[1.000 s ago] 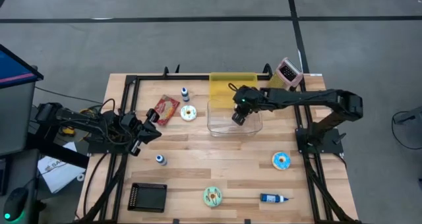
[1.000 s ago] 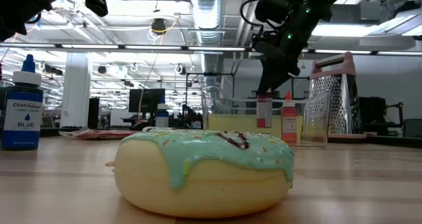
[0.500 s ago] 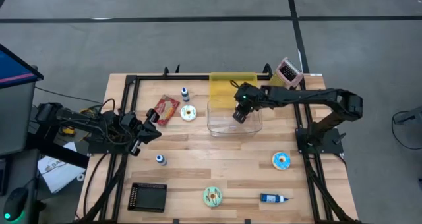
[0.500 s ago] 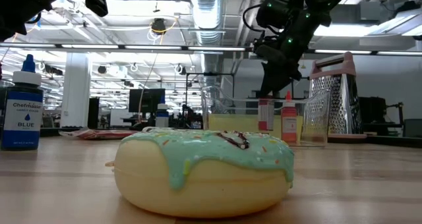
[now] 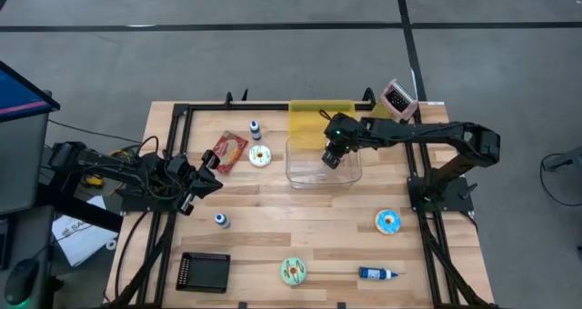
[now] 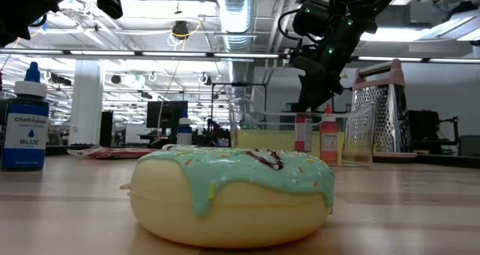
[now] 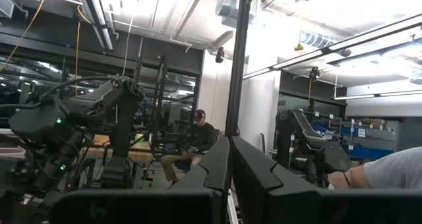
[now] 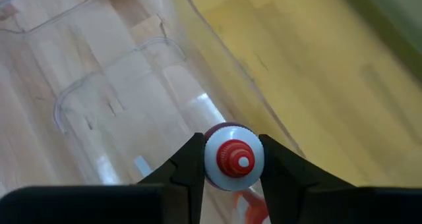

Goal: Pick & Place Food Item
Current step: Put the red food coloring bottle into the transparent bin

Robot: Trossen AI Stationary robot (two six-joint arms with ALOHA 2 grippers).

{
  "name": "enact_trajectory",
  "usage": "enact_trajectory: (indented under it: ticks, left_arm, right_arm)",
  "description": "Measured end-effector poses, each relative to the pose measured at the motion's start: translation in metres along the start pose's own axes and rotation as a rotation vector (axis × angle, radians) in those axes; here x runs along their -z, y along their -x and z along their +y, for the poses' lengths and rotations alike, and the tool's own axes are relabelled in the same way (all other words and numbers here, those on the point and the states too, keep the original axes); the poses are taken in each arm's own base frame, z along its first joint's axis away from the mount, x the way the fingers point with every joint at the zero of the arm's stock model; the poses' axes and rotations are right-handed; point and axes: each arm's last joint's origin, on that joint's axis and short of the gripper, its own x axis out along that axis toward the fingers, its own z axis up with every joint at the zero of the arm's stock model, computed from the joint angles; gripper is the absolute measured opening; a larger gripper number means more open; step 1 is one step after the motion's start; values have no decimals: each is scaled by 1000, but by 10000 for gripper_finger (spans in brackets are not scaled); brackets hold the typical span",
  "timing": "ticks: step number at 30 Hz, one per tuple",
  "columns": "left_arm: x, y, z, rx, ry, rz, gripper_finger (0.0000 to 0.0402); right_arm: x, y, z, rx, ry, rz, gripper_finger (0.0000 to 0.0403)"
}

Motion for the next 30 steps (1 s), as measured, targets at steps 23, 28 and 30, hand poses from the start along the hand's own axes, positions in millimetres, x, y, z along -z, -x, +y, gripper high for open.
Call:
enact_trajectory:
  ticks: [23, 28, 30]
  left_arm:
    - [1, 0, 0, -4, 1, 7, 11]
    - [1, 0, 0, -4, 1, 7, 11]
    - [1, 0, 0, -5, 1, 7, 11]
  right_arm:
    - [0, -18, -1, -3, 1, 28, 132]
    - [0, -18, -3, 14, -13, 26, 182]
    - [0, -18, -3, 14, -16, 25, 184]
